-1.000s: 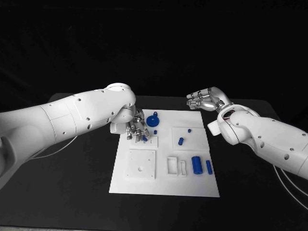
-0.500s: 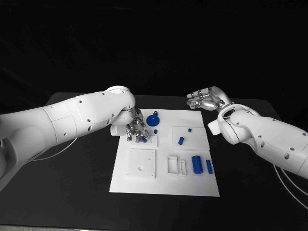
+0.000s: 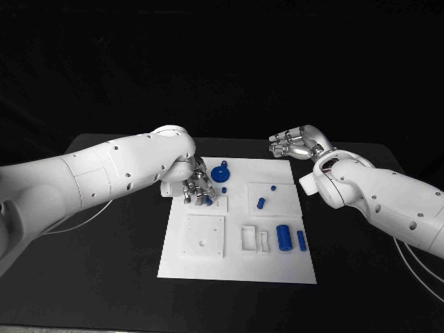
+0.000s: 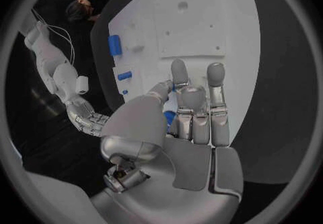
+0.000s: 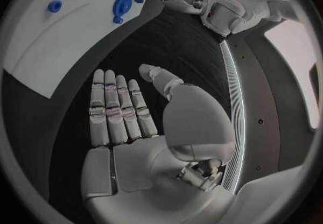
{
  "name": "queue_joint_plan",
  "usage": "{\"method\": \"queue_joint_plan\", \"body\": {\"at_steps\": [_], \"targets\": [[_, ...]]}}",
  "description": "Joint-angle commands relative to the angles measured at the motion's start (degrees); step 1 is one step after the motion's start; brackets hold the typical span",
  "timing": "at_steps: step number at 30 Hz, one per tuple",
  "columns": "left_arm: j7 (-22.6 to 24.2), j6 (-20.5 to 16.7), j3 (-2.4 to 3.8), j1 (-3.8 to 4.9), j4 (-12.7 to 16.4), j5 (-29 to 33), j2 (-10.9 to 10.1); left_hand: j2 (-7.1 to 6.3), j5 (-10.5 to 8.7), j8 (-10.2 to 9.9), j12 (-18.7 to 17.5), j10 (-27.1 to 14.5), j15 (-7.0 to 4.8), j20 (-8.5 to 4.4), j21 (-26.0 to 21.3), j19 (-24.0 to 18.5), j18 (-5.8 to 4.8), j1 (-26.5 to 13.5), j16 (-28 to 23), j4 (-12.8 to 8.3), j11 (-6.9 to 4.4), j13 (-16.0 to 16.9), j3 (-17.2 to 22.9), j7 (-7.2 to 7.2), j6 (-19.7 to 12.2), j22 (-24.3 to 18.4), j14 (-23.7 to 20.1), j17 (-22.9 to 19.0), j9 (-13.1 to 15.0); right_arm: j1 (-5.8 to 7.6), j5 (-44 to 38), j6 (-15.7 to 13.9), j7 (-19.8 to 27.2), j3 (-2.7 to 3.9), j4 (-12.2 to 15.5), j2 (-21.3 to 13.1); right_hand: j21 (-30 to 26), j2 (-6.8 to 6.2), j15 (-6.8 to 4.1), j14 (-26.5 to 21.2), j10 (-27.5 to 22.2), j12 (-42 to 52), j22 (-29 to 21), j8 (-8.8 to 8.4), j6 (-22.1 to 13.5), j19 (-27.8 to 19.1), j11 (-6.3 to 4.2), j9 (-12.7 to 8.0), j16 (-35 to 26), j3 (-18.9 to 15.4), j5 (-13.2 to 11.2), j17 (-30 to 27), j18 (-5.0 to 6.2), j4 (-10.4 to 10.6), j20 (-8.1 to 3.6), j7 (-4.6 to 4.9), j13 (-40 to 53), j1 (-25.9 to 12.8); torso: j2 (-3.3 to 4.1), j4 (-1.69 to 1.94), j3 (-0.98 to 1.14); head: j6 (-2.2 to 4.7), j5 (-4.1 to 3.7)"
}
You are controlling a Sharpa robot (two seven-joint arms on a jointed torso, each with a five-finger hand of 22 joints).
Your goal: Assemble the parts on the task board
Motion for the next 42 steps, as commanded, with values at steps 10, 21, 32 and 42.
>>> {"method": "queue_joint_plan", "body": {"at_steps": [10, 21, 32, 42], "targets": [[-0.7, 1.5, -0.18, -0.26, 0.8, -0.9, -0.3, 0.33, 0.19, 0.1, 0.3, 2.5, -0.10, -0.14, 0.3, 0.2, 1.09, -0.2, 0.3, -8.5, -0.28, -0.1, 8.2, -2.47, 2.6, 1.1, 0.2, 0.0, -0.1, -0.02, 0.0, 0.8, 0.3, 0.02, 0.0, 0.1, 0.1, 0.08, -0.09, -0.5, -0.4, -0.2, -0.1, -0.02, -0.3, -0.3, -0.12, 0.0, -0.2, 0.1, 0.2, -0.1, 0.31, -0.2, -0.11, -0.04, -0.1, -0.3, 0.02, 0.02, -0.03, -0.11, 0.12], [-0.7, 0.9, -0.21, -0.30, 1.8, -3.0, -0.9, 0.26, 0.32, 0.1, 0.4, 2.6, -0.11, -0.15, 0.3, 0.3, 1.10, -0.3, 0.3, -8.6, -0.29, -0.2, 8.2, -2.49, 2.6, 1.1, 0.3, 0.2, -0.1, -0.02, 0.0, 0.9, 0.3, 0.02, 0.0, 0.1, 0.1, 0.08, -0.09, -0.5, -0.4, -0.2, -0.1, -0.02, -0.3, -0.3, -0.12, 0.0, -0.2, 0.1, 0.2, -0.1, 0.31, -0.2, -0.11, -0.04, -0.1, -0.3, 0.00, 0.02, -0.02, -0.08, 0.19], [-0.8, 0.5, -0.21, -0.37, 2.0, -3.1, -1.1, 0.26, 0.32, 0.1, 0.4, 2.6, -0.11, -0.15, 0.3, 0.3, 1.10, -0.3, 0.3, -8.6, -0.29, -0.2, 8.2, -2.49, 2.6, 1.1, 0.3, 0.2, -0.1, -0.02, 0.0, 0.9, 0.3, 0.02, -0.1, 0.1, 0.1, 0.08, -0.09, -0.5, -0.4, -0.2, -0.1, -0.02, -0.3, -0.3, -0.12, 0.0, -0.2, 0.1, 0.2, -0.1, 0.31, -0.2, -0.11, -0.04, -0.1, -0.3, 0.02, -0.01, -0.01, -0.04, 0.25], [-1.0, -0.9, -0.21, -0.58, 1.5, -3.1, -0.6, 0.18, 0.06, 0.2, 0.4, 2.6, -0.11, -0.13, 0.1, 0.4, 1.04, -0.7, 0.3, -7.7, -0.30, -0.3, 7.9, -2.55, 2.3, 1.1, 0.3, 0.1, -0.1, -0.02, 0.0, 0.8, 0.3, 0.02, 0.0, 0.1, 0.1, 0.20, -0.09, -0.5, -0.4, -0.2, -0.1, -0.02, -0.2, -0.3, -0.12, 0.0, -0.2, 0.2, 0.2, -0.1, 0.31, -0.2, -0.10, -0.05, -0.1, -0.4, 0.03, -0.02, -0.01, -0.02, 0.24]]}}
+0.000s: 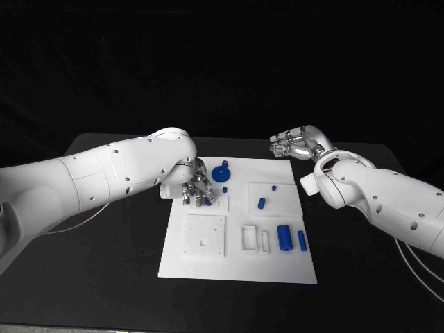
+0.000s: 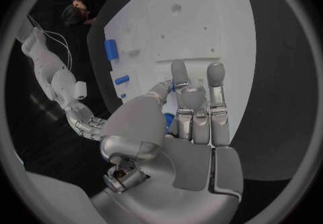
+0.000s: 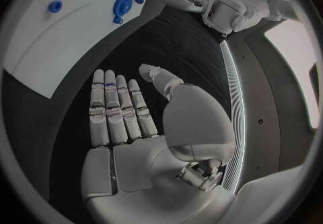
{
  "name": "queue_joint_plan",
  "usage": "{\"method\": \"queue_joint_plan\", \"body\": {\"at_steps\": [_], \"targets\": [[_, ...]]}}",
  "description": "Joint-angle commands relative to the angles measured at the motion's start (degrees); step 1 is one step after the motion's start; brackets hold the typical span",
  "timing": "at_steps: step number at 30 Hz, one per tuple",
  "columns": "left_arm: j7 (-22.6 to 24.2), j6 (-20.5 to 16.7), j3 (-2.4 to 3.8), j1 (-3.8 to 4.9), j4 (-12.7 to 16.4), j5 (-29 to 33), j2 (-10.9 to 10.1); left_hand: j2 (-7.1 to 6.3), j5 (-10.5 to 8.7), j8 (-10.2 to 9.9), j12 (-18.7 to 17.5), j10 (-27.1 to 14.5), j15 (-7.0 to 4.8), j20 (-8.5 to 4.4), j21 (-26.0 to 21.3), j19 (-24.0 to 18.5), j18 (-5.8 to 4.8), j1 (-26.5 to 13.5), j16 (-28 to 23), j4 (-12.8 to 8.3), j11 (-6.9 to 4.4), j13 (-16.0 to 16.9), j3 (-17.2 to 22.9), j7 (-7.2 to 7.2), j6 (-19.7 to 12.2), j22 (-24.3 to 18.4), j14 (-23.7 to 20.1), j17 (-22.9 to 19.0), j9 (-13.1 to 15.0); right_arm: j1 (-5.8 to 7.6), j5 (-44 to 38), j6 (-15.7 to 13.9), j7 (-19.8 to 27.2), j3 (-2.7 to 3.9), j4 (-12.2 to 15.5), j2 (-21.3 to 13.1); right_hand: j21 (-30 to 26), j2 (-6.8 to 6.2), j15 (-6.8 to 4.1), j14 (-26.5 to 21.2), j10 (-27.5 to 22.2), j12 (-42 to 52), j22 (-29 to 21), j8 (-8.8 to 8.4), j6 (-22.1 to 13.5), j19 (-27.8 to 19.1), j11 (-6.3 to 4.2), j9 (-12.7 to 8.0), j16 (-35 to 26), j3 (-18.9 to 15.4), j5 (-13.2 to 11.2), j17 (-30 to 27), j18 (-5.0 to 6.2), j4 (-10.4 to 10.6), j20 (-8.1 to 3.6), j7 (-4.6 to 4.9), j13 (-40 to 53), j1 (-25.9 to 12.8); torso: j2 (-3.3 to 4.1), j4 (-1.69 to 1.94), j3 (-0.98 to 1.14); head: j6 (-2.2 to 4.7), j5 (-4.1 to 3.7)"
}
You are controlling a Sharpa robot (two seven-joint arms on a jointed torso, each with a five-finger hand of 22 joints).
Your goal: Assemble the parts on the task board
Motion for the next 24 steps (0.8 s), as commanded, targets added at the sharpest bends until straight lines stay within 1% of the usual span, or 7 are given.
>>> {"method": "queue_joint_plan", "body": {"at_steps": [1, 5, 7, 14, 15, 17, 24], "targets": [[-0.7, -1.0, -0.14, -0.36, -0.4, -0.7, 0.3, 0.17, -0.13, -0.1, 0.2, 2.6, -0.11, -0.13, 0.1, 0.4, 1.02, -0.2, 0.2, -6.3, -0.31, -0.1, 6.7, -2.67, 2.2, 1.1, 0.3, 0.0, -0.3, -0.02, 0.0, 0.7, 0.3, 0.02, 0.1, 0.0, 0.1, 0.20, -0.09, -0.5, -0.4, -0.2, -0.1, -0.02, -0.2, -0.3, -0.12, 0.0, -0.2, 0.2, 0.3, -0.1, 0.31, -0.2, -0.10, -0.05, -0.1, -0.4, 0.01, -0.01, 0.00, 0.02, -0.02], [-0.8, -1.4, -0.14, -0.56, -0.8, -0.8, 0.6, -0.43, -1.16, -0.8, 0.0, 2.5, -0.04, -0.06, -0.3, 0.6, 0.97, 0.3, -0.1, -4.8, -0.29, -0.2, 5.6, -2.63, 2.2, 1.1, 0.2, -0.5, -1.8, -0.02, 0.0, 0.7, 0.3, 0.02, 0.1, 0.0, 0.1, 0.20, -0.09, -0.5, -0.4, -0.2, -0.1, -0.02, -0.2, -0.3, -0.12, 0.0, -0.2, 0.2, 0.3, -0.1, 0.31, -0.2, -0.10, -0.05, -0.1, -0.4, 0.02, -0.04, 0.02, -0.01, -0.06], [-0.8, -1.6, -0.15, -0.65, -1.0, -0.7, 0.6, -0.50, -4.02, -0.8, -0.1, 2.5, -0.07, -0.06, -0.4, 0.6, 0.90, 0.1, -0.2, -3.9, -0.37, -0.2, 4.9, -2.80, 1.9, 1.0, 0.2, -0.7, -1.9, -0.02, 0.0, 0.7, 0.3, 0.02, 0.1, 0.0, 0.1, 0.10, -0.06, -0.5, -0.4, -0.2, -0.1, -0.03, -0.4, -0.4, -0.10, 0.0, -0.2, 0.1, 0.3, -0.1, 0.29, -0.2, -0.08, -0.04, -0.1, -0.5, 0.02, -0.04, 0.02, -0.06, -0.13], [-0.7, -2.0, -0.16, -0.77, -1.0, -0.3, 0.7, -2.63, -5.27, -0.7, -0.1, 2.5, -0.26, -0.26, -1.1, 1.1, 0.54, 0.2, -0.3, -1.1, -0.66, -0.2, 1.4, -3.41, 2.3, 1.0, 0.4, -1.0, -3.2, -0.02, 0.0, 0.7, 0.3, 0.02, 0.1, -0.1, 0.1, 0.09, -0.05, -0.6, -0.5, -0.2, -0.1, -0.04, -0.5, -0.4, -0.09, 0.0, -0.2, 0.0, 0.3, -0.1, 0.29, -0.2, -0.06, -0.03, -0.1, -0.4, 0.00, -0.02, 0.02, -0.05, -0.24], [-0.7, -2.1, -0.16, -0.78, -1.0, -0.2, 0.7, -3.34, -5.70, -0.8, -0.1, 2.5, -0.30, -0.27, -1.1, 1.1, 0.51, -0.4, -0.3, -0.4, -0.76, -0.2, 0.5, -3.58, 2.6, 1.0, 0.4, -1.0, -3.4, -0.02, 0.0, 0.7, 0.3, 0.02, 0.1, -0.1, 0.1, 0.09, -0.05, -0.6, -0.5, -0.2, -0.1, -0.04, -0.5, -0.4, -0.09, 0.0, -0.2, 0.0, 0.3, -0.1, 0.29, -0.2, -0.06, -0.03, -0.1, -0.4, -0.01, -0.03, 0.01, -0.01, -0.26], [-0.7, -2.3, -0.16, -0.79, -1.1, -0.2, 0.7, -3.99, -8.98, -1.0, -0.1, 2.5, -0.32, -0.32, -1.2, 1.2, 0.44, -1.0, -0.3, 0.6, -0.81, -0.2, -0.7, -3.67, 3.0, 1.0, 0.4, -1.0, -3.8, -0.02, 0.0, 0.6, 0.3, 0.02, 0.1, -0.1, 0.1, 0.07, -0.04, -0.6, -0.5, -0.2, -0.1, -0.04, -0.5, -0.4, -0.08, 0.0, -0.2, 0.0, 0.3, -0.1, 0.28, -0.2, -0.05, -0.02, -0.1, -0.4, -0.02, -0.02, 0.01, 0.01, -0.29], [-0.9, -2.6, -0.16, -0.80, -1.2, -0.1, 0.3, -5.76, -10.57, -1.6, -0.3, 2.5, -0.30, -0.34, -1.7, 1.5, 0.32, -2.0, -0.4, 3.3, -0.76, -0.2, -4.7, -3.43, 3.7, 1.0, 0.4, -1.1, -5.1, -0.02, 0.0, 0.5, 0.3, 0.02, 0.0, -0.2, 0.1, 0.00, 0.01, -0.7, -0.6, -0.1, -0.1, -0.05, -0.8, -0.5, -0.05, 0.0, -0.2, -0.4, 0.4, -0.1, 0.27, -0.1, -0.01, 0.00, -0.1, -0.5, 0.00, 0.00, -0.03, 0.00, -0.33]]}}
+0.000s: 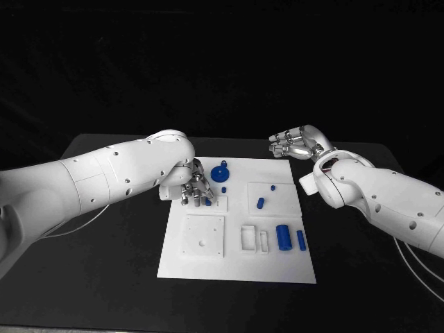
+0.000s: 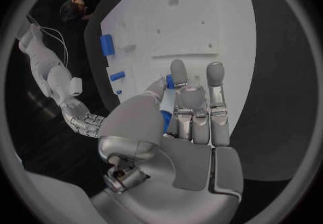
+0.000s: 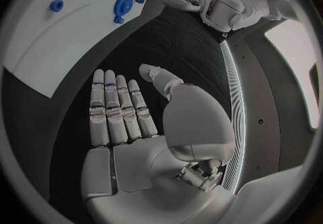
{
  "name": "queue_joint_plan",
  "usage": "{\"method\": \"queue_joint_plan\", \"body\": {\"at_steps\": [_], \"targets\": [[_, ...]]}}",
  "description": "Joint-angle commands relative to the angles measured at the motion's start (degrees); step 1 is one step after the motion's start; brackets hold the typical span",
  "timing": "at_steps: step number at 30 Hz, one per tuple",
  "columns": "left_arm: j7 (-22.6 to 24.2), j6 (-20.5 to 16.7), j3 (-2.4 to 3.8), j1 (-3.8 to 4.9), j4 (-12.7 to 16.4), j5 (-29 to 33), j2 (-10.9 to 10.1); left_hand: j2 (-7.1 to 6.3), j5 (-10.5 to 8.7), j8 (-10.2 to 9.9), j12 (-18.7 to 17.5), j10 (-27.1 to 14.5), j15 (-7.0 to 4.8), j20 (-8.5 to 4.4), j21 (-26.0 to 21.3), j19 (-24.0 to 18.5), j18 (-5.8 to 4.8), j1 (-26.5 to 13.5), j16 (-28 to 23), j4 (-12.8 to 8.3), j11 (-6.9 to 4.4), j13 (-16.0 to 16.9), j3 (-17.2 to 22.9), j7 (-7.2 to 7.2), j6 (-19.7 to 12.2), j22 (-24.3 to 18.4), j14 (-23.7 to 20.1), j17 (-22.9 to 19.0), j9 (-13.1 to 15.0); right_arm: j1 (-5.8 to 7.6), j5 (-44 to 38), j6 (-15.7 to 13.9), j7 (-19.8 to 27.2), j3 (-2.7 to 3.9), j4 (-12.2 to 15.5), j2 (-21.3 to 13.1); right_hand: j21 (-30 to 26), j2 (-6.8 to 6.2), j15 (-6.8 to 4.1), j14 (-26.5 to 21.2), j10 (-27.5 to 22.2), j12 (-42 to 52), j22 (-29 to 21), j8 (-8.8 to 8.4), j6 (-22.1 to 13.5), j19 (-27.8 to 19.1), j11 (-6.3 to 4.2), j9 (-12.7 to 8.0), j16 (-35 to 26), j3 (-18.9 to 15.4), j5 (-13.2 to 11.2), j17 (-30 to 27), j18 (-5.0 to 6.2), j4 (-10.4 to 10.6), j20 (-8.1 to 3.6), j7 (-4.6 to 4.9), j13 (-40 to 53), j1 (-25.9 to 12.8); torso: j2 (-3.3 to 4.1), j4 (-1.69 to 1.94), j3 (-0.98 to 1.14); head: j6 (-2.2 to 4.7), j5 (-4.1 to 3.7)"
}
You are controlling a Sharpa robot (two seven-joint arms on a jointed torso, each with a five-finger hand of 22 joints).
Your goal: Assemble the parts on the task board
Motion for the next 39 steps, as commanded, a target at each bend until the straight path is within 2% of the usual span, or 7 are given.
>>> {"method": "queue_joint_plan", "body": {"at_steps": [1, 8, 11, 17, 25, 35, 39], "targets": [[-0.5, -0.5, -0.08, -0.20, 0.1, 0.0, -0.1, -1.31, -1.43, -0.3, -0.3, 2.5, -0.07, -0.12, -0.4, 0.4, 0.31, -1.1, -0.4, 0.9, -0.35, 0.0, -1.6, 0.55, -0.1, 1.0, 0.2, -0.2, -0.2, -0.02, 0.0, 0.5, 0.3, 0.02, 0.0, 0.0, 0.1, -0.03, 0.06, -0.4, -0.5, -0.1, -0.1, -0.05, -0.5, -0.6, 0.09, 0.0, -0.2, -0.5, 0.4, -0.1, 0.26, 0.0, 0.01, 0.00, -0.1, -0.5, -0.01, 0.00, -0.04, 0.00, -0.01], [-0.6, -0.7, -0.06, -0.20, 0.6, -0.2, -0.7, -3.91, -9.14, 0.1, -0.4, 2.4, 0.11, 0.03, -0.7, 0.6, 0.40, -3.3, -0.5, 3.1, -0.13, 0.0, -4.3, 1.04, -0.6, 1.0, 0.1, -0.2, -0.2, -0.03, 0.0, 0.3, 0.3, 0.02, 0.0, -0.1, 0.1, -0.05, 0.12, -0.5, -0.6, -0.1, -0.1, -0.08, -1.0, -0.7, 0.13, -0.1, -0.2, -1.0, 0.5, -0.1, 0.24, 0.0, 0.07, 0.06, -0.1, -0.5, -0.03, 0.03, -0.07, 0.04, -0.05], [-0.6, -0.7, -0.03, -0.19, 0.9, -0.2, -1.1, -8.07, -12.42, 0.3, -0.5, 2.4, 0.16, 0.08, -0.9, 0.7, 0.48, -4.6, -0.5, 7.0, -0.10, 0.1, -1.4, 1.07, -1.0, 1.1, 0.2, -0.2, -0.3, -0.03, 0.0, 0.2, 0.3, 0.02, -0.1, -0.1, 0.1, -0.02, 0.15, -0.6, -0.6, -0.1, -0.1, -0.07, -1.1, -0.8, 0.14, 0.0, -0.2, -1.2, 0.5, -0.1, 0.25, 0.1, 0.10, 0.07, -0.1, -0.5, -0.04, 0.02, -0.06, 0.06, -0.01], [-0.6, -1.2, 0.13, -0.14, 1.8, -0.5, -1.8, -13.70, -12.67, 0.0, -0.9, 2.5, -0.03, -0.25, -1.1, 0.7, 0.13, -4.7, -0.6, 12.9, -0.19, -0.1, 1.1, 1.00, -0.8, 1.1, 0.1, 0.0, -0.6, -0.03, 0.0, 0.2, 0.4, 0.02, -0.2, -0.1, 0.1, -0.07, 0.19, -0.7, -0.7, -0.1, -0.1, -0.09, -1.4, -0.9, 0.17, -0.1, -0.2, -1.7, 0.8, -0.1, 0.23, 0.2, 0.16, 0.09, -0.1, -0.6, -0.09, 0.06, -0.08, 0.16, 0.03], [-0.6, -2.0, 1.77, 0.21, 3.5, 0.0, -3.3, -13.57, -12.67, -0.5, -0.9, 2.5, 0.00, -0.25, -1.2, 0.8, 0.11, -4.1, -0.8, 14.5, -0.18, -0.1, 0.7, 1.12, -1.0, 1.1, 0.2, 0.4, -0.8, -0.07, 0.0, 0.1, 0.5, 0.02, -0.5, 0.0, 0.1, -0.06, 0.24, -0.7, -0.8, -0.1, -0.1, -0.09, -1.5, -1.0, 0.21, -0.1, -0.2, -2.0, 1.6, -0.1, 0.23, 0.2, 0.21, 0.11, -0.1, -0.6, -0.05, 0.04, -0.10, 0.75, 0.23], [0.4, -4.0, 3.64, 2.60, 2.0, -2.3, -5.4, -9.50, -12.59, -4.3, -0.9, 2.4, 0.36, 0.15, -1.3, 0.8, 0.44, -3.6, -0.8, 11.1, 0.27, -0.1, 0.1, 2.10, -1.6, 1.1, 0.3, 0.7, -4.5, -0.11, 0.2, -0.2, 0.5, 0.02, -0.5, -0.3, 0.1, -0.06, 0.25, -0.7, -0.9, -0.1, -0.1, -0.09, -1.5, -1.0, 0.22, -0.1, -0.2, -2.0, 1.9, -0.1, 0.24, 0.2, 0.22, 0.11, -0.1, -0.7, -0.03, 0.04, -0.04, 1.71, 0.41], [1.5, -5.9, 3.78, 3.05, 0.1, -2.5, -5.2, -5.47, -11.94, -5.7, -1.1, 2.3, 0.57, 0.43, -1.4, 0.9, 0.75, -3.2, -1.0, 7.7, 0.47, -0.1, -1.8, 2.39, -0.6, 1.1, 0.3, 0.3, -8.1, -0.11, 0.3, -0.3, 0.5, 0.02, -0.5, -0.3, 0.1, -0.06, 0.25, -0.7, -0.9, -0.1, -0.1, -0.09, -1.5, -1.0, 0.22, -0.1, -0.2, -2.0, 1.9, -0.1, 0.24, 0.2, 0.22, 0.11, -0.1, -0.7, 0.04, 0.03, -0.14, 1.98, 0.52]]}}
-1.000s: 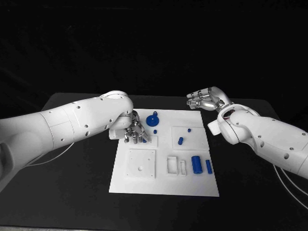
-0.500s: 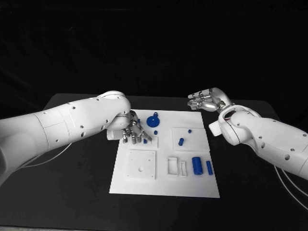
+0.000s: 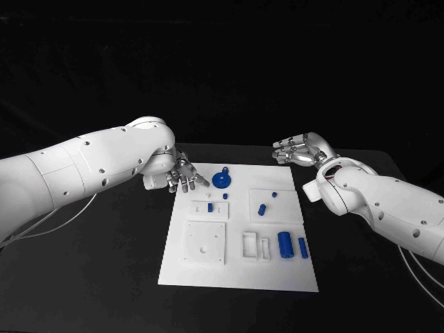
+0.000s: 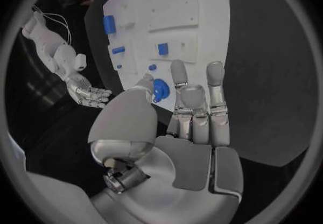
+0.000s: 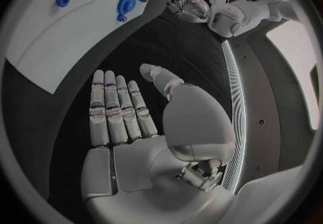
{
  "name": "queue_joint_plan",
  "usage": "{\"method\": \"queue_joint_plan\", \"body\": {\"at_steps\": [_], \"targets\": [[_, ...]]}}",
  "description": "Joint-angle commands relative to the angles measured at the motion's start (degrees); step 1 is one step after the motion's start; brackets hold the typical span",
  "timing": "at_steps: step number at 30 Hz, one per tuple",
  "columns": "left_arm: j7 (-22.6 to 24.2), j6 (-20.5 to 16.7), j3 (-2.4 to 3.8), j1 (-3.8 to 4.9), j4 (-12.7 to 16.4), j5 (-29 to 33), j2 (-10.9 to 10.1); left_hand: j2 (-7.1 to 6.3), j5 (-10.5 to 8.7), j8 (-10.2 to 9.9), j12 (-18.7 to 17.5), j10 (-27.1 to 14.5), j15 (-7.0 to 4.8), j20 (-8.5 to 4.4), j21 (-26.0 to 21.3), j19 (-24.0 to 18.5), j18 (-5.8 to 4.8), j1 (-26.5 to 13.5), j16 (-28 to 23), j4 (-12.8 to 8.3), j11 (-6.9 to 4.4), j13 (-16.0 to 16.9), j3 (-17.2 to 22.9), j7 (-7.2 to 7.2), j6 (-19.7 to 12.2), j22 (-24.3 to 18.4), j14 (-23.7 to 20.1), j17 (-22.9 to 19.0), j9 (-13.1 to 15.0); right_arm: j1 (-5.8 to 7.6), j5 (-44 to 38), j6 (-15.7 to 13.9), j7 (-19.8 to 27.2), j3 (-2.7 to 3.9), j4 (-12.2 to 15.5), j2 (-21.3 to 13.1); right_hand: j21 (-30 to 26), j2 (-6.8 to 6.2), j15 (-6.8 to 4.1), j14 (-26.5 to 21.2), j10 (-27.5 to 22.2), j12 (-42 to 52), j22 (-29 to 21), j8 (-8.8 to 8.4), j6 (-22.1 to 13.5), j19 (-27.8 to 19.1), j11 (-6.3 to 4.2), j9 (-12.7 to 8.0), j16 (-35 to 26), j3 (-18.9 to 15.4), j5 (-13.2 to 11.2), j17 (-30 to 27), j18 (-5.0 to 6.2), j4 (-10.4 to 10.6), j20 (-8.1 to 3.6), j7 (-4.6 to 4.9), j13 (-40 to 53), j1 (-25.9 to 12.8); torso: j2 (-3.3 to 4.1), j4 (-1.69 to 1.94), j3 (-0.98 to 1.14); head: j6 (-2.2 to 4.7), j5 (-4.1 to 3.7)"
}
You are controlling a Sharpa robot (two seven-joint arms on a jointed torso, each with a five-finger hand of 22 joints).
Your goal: Assemble the parts on the task board
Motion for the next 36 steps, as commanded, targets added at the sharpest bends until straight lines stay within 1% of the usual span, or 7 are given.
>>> {"method": "queue_joint_plan", "body": {"at_steps": [1, 7, 11, 18, 29, 31, 36], "targets": [[1.9, -3.2, 0.09, 0.37, -1.4, -1.1, 0.4, 1.79, 1.26, -0.9, -0.4, 2.2, 0.43, 0.45, -0.4, 0.0, 0.92, 0.2, -0.2, -1.8, 0.45, -0.1, -1.1, 0.44, -0.4, 1.1, 0.1, -0.2, -2.7, -0.04, 0.2, -0.1, 0.5, 0.01, 0.1, 0.0, 0.1, -0.03, 0.05, -0.5, -0.4, -0.1, -0.1, -0.09, -0.3, -0.4, -0.12, -0.1, -0.2, -0.3, 0.5, -0.1, 0.25, 0.1, 0.00, 0.08, -0.1, -0.7, 0.11, -0.05, -0.10, 0.30, 0.10], [3.2, -3.6, 0.13, 0.66, -5.1, -1.4, 2.0, 2.96, 1.93, -0.6, -0.5, 2.2, 0.53, 0.55, -0.5, 0.0, 0.96, 0.3, -0.1, -3.2, 0.55, 0.0, -2.3, 0.70, -0.5, 1.1, 0.0, -0.4, -7.0, -0.04, 0.2, -0.1, 0.5, 0.01, 0.1, 0.2, 0.1, -0.03, 0.05, -0.5, -0.4, -0.1, -0.1, -0.09, -0.3, -0.4, -0.12, -0.1, -0.2, -0.3, 0.5, -0.1, 0.25, 0.1, 0.00, 0.08, -0.1, -0.7, 0.23, -0.19, -0.02, 0.60, 0.38], [4.0, -3.5, 0.12, 0.71, -7.6, -2.1, 3.3, 3.07, 1.97, -0.6, -0.5, 2.2, 0.53, 0.55, -0.5, 0.0, 0.97, 0.3, -0.1, -3.3, 0.59, 0.0, -2.3, 0.71, -0.7, 1.1, 0.0, -0.4, -7.1, -0.03, 0.2, -0.2, 0.5, 0.01, 0.2, 0.4, 0.1, -0.06, 0.06, -0.5, -0.4, -0.1, -0.1, -0.09, -0.3, -0.4, -0.12, -0.1, -0.2, -0.3, 0.6, -0.1, 0.24, 0.2, 0.01, 0.07, -0.1, -0.8, 0.50, -0.47, 0.04, 0.94, 0.72], [5.2, -3.2, 0.09, 0.39, -11.4, -3.0, 5.5, 3.17, 1.90, -0.4, -0.5, 2.1, 0.55, 0.56, -0.5, 0.0, 0.99, 0.1, 0.0, -3.2, 0.64, 0.1, -2.5, 0.77, -0.9, 1.1, 0.0, -0.4, -7.5, -0.03, 0.2, -0.2, 0.5, 0.01, 0.5, 0.6, 0.1, -0.07, 0.05, -0.5, -0.4, -0.1, -0.1, -0.09, -0.2, -0.4, -0.12, -0.1, -0.2, -0.4, 0.6, -0.1, 0.24, 0.2, 0.01, 0.07, -0.1, -0.8, 1.14, -0.91, -0.15, 1.39, 0.89], [6.0, -1.9, 0.05, -0.59, -14.3, -2.6, 7.3, 3.46, 1.87, -0.3, -0.4, 2.1, 0.56, 0.58, -0.5, 0.0, 1.01, -0.2, 0.1, -3.1, 0.66, 0.2, -2.5, 0.78, -1.0, 1.1, 0.0, -0.2, -7.9, -0.02, 0.2, -0.3, 0.5, 0.03, 1.0, 0.4, 0.1, -0.03, 0.05, -0.5, -0.4, -0.1, -0.1, -0.08, -0.2, -0.4, -0.13, -0.1, -0.2, -0.4, 0.6, -0.1, 0.24, 0.2, 0.01, 0.07, -0.1, -0.8, 1.77, -1.21, -0.31, 1.82, 0.93], [6.1, -2.1, 0.04, -0.86, -15.0, -2.7, 7.7, 3.99, 5.68, -0.6, -0.5, 1.9, 0.61, 0.60, -0.5, 0.0, 1.02, 0.3, 0.2, -3.6, 0.75, 0.2, -2.3, 0.99, -1.8, 1.1, 0.0, -0.1, -8.2, -0.02, 0.2, -0.3, 0.5, 0.04, 1.1, 0.4, 0.1, -0.03, 0.05, -0.5, -0.4, -0.1, -0.1, -0.08, -0.2, -0.4, -0.13, -0.1, -0.2, -0.4, 0.6, -0.1, 0.24, 0.2, 0.01, 0.07, -0.1, -0.8, 1.87, -1.24, -0.34, 1.94, 0.99], [6.1, -1.2, 0.02, -1.28, -16.2, -2.7, 8.2, 4.70, 5.93, -0.7, -0.5, 1.9, 0.57, 0.60, -0.5, -0.1, 1.01, 0.2, 0.4, -3.8, 0.66, 0.3, -2.7, 0.74, -0.5, 1.1, 0.0, 0.1, -8.8, -0.02, 0.2, -0.2, 0.4, 0.05, 1.2, 0.4, 0.1, -0.03, 0.05, -0.5, -0.4, -0.1, -0.1, -0.08, -0.2, -0.4, -0.13, -0.1, -0.2, -0.4, 0.6, -0.1, 0.24, 0.2, 0.01, 0.07, -0.1, -0.8, 1.98, -1.35, -0.31, 1.94, 1.02]]}}
